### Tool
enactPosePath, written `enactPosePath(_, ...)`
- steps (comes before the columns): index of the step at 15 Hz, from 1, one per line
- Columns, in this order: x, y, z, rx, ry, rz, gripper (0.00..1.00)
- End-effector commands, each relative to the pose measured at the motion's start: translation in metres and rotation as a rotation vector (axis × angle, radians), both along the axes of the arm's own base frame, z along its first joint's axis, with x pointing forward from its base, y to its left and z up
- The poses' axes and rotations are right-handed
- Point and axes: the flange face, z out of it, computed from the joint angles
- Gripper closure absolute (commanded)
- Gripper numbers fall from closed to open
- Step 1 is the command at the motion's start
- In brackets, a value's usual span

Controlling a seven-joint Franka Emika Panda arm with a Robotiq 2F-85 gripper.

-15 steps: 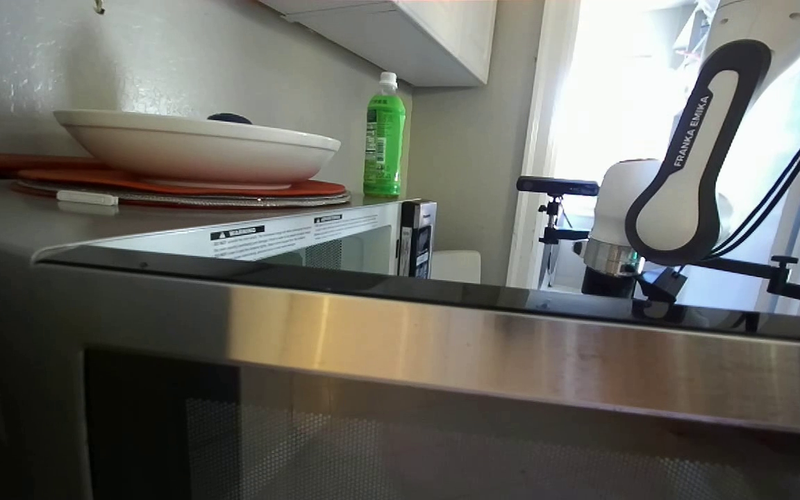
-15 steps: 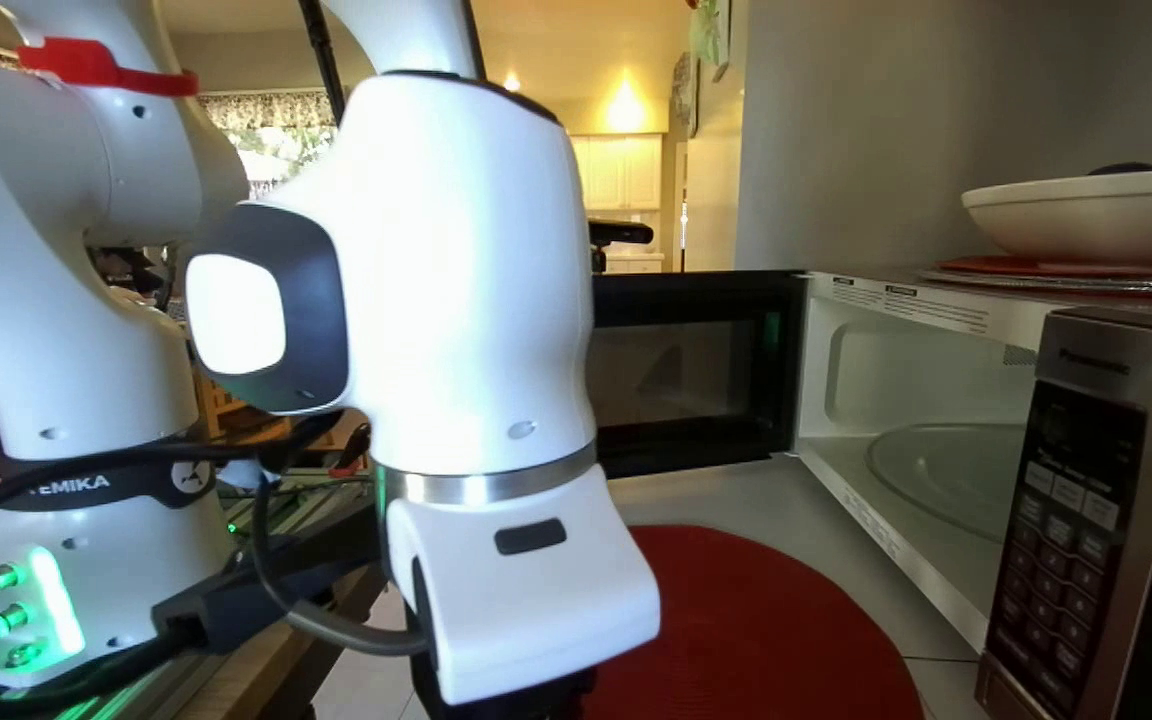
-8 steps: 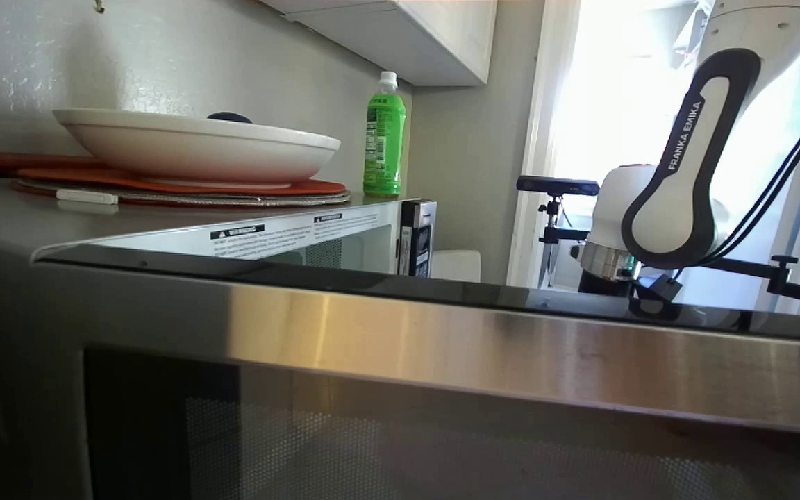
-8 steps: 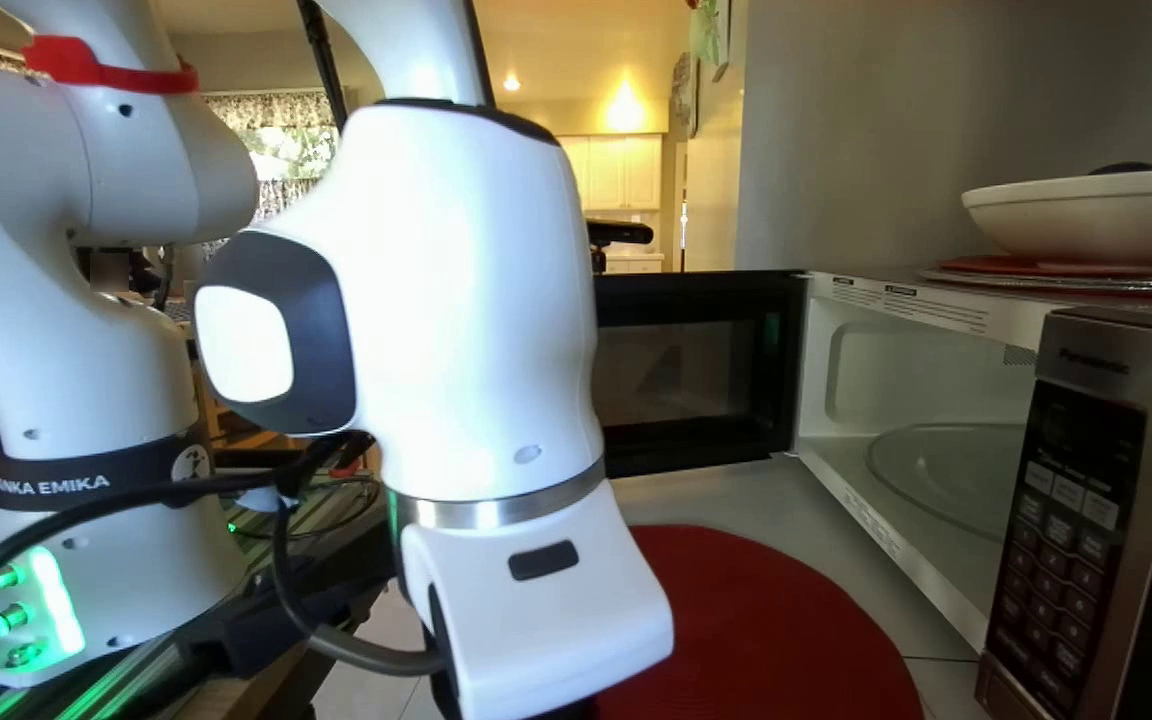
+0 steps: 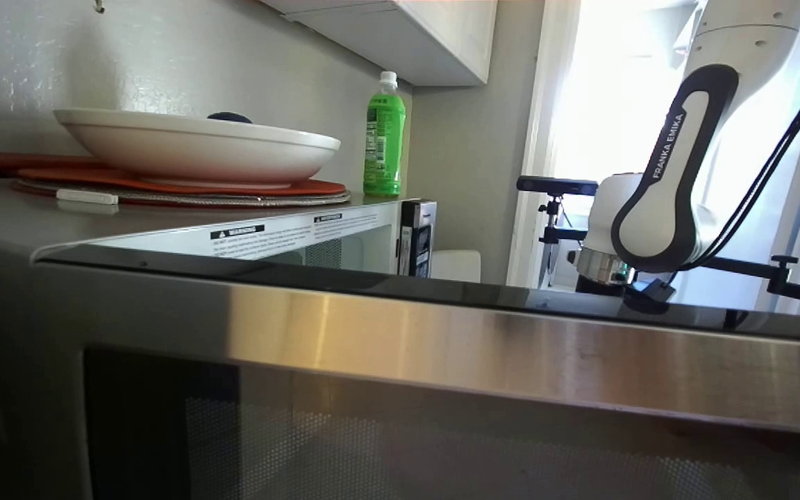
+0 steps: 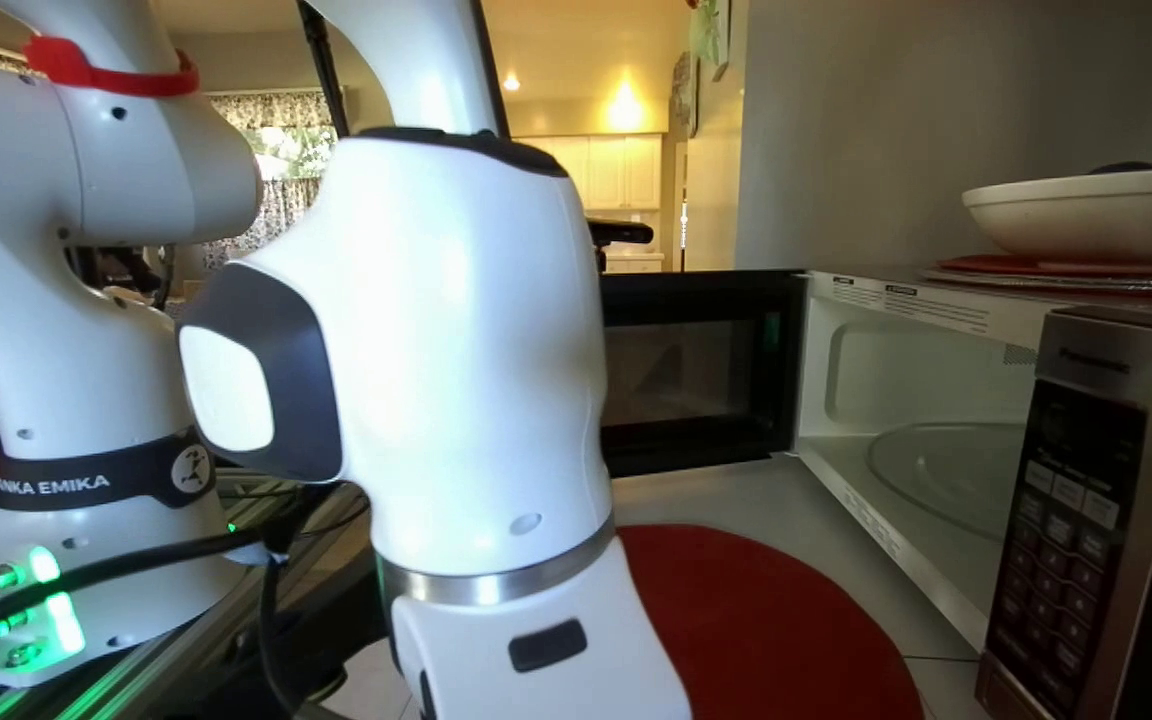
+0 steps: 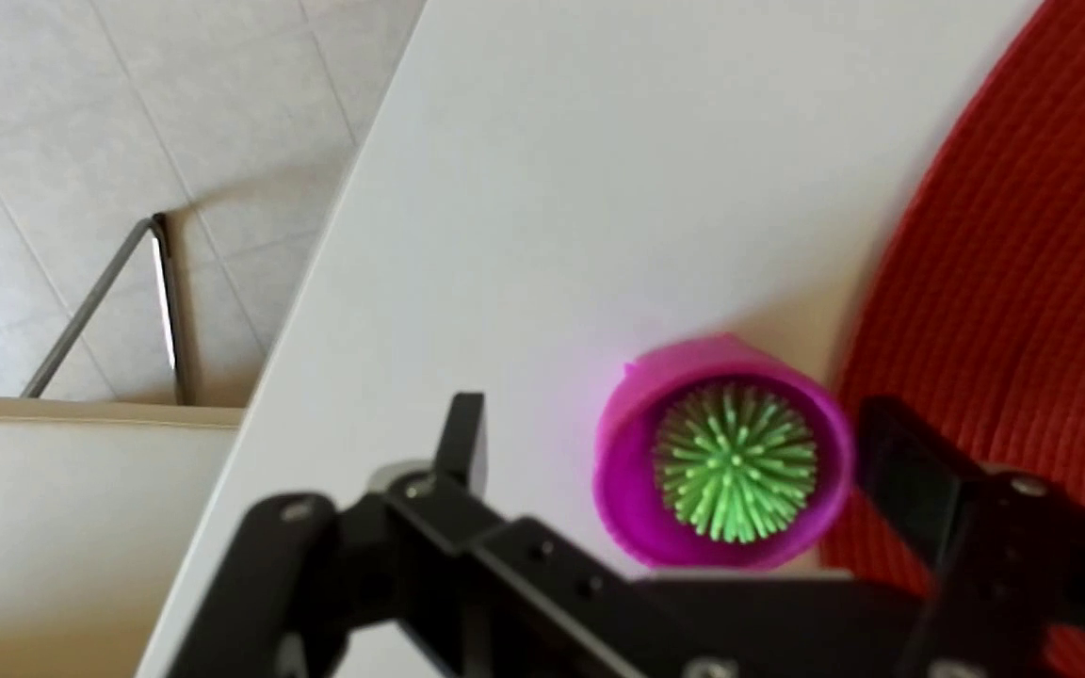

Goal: Pick up the cup from the counter and put it in the oven

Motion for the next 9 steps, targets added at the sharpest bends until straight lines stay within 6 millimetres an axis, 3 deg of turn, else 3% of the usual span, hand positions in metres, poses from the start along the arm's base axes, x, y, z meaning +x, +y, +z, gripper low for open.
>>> enactPosePath(1,0.0054,-0.0018,-0.0050,0.006,-0.015,0.027,0.00)
enactPosePath(7,0.0088,0.0009,-0.0073,0.012,-0.019,0.037,0.00)
enactPosePath(8,0.0094,0.0013,-0.0072,0.006,-0.032,0.038,0.25)
enactPosePath(9,0.0095,0.0013,-0.0067,0.003,-0.033,0.040,0.26)
